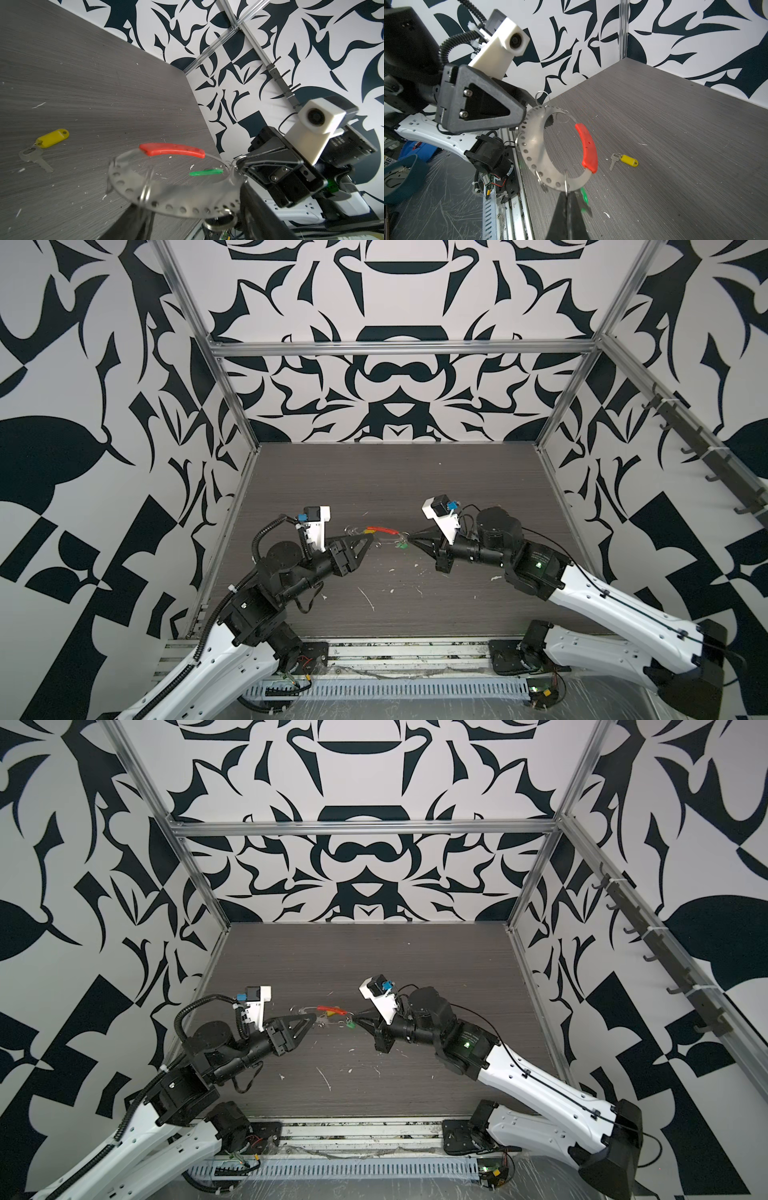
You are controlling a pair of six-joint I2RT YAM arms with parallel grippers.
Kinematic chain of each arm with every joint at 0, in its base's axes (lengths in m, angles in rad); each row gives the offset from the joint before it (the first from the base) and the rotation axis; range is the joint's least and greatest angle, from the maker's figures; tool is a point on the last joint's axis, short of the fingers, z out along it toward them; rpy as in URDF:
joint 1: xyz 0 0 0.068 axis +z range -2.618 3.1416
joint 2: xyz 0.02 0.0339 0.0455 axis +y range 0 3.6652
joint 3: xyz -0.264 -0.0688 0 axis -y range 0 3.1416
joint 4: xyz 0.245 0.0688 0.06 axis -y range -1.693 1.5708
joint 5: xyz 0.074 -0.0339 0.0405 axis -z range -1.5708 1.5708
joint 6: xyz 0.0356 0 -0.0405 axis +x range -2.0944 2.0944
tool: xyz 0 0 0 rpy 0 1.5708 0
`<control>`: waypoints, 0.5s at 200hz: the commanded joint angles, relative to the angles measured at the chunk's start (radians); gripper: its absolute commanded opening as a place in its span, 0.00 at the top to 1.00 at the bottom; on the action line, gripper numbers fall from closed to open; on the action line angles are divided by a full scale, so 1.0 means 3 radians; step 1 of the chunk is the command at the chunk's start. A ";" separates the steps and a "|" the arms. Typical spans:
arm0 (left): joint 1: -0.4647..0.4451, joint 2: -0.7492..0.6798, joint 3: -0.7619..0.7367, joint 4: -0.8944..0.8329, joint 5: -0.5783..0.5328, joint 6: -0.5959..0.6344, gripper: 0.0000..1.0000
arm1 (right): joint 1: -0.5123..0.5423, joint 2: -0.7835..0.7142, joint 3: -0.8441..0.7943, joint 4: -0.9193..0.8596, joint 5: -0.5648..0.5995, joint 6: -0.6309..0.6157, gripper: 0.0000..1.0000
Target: Remove the keys from the keyring
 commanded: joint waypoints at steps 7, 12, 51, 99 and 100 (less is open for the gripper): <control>0.0005 -0.0121 -0.0067 -0.0148 0.0023 0.0013 0.26 | 0.0011 -0.0057 0.0195 0.0131 -0.0026 -0.0059 1.00; 0.0008 -0.0135 -0.0067 -0.0164 0.0032 0.0016 0.26 | 0.0012 -0.0056 0.0200 0.0130 -0.0024 -0.0059 1.00; 0.0005 -0.0255 -0.0079 -0.0210 0.0096 0.0059 0.23 | 0.0009 -0.0088 0.0221 0.0120 0.0003 -0.0074 1.00; 0.0005 -0.0223 -0.0048 0.0093 0.0538 0.0369 0.33 | 0.0005 -0.0030 0.0361 -0.0008 -0.0367 -0.0182 1.00; 0.0005 -0.0219 -0.0041 0.0100 0.0549 0.0377 0.33 | 0.0006 -0.0028 0.0365 -0.0011 -0.0374 -0.0187 1.00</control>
